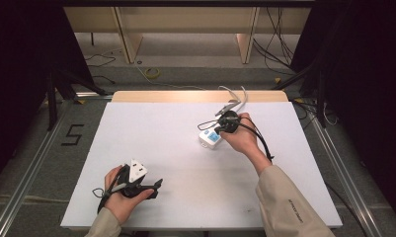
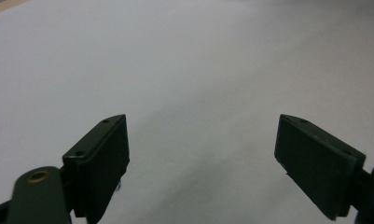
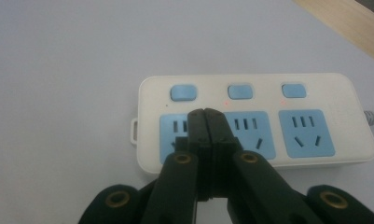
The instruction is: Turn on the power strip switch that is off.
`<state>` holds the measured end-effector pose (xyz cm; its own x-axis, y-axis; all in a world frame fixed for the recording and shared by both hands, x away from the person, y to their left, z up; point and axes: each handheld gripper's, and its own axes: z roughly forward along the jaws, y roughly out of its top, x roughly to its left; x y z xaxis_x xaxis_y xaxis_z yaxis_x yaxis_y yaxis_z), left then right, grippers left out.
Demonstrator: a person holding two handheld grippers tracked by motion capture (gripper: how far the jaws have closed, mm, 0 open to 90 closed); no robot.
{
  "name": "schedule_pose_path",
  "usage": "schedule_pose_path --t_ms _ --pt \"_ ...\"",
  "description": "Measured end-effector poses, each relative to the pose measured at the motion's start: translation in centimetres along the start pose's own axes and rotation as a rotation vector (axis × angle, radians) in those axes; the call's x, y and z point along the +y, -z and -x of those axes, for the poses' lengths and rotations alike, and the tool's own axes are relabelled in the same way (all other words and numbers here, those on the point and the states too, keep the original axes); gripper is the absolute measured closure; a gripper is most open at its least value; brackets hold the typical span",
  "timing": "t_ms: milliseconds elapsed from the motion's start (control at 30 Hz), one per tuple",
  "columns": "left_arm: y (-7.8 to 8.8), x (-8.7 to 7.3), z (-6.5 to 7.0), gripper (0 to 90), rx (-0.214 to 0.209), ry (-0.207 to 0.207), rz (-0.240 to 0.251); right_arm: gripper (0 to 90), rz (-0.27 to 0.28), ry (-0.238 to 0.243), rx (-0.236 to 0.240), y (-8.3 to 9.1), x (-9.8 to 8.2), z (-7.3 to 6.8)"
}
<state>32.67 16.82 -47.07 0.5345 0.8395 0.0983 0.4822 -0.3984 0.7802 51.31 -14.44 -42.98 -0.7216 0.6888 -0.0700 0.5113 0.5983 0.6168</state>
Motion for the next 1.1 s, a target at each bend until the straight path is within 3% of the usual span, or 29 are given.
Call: schedule_pose_path --t_ms 1100 --pt "0.1 0.0 0.0 17.6 0.000 0.000 0.004 90.0 -0.023 0.003 -0.006 -1.6 1.7 -0.2"
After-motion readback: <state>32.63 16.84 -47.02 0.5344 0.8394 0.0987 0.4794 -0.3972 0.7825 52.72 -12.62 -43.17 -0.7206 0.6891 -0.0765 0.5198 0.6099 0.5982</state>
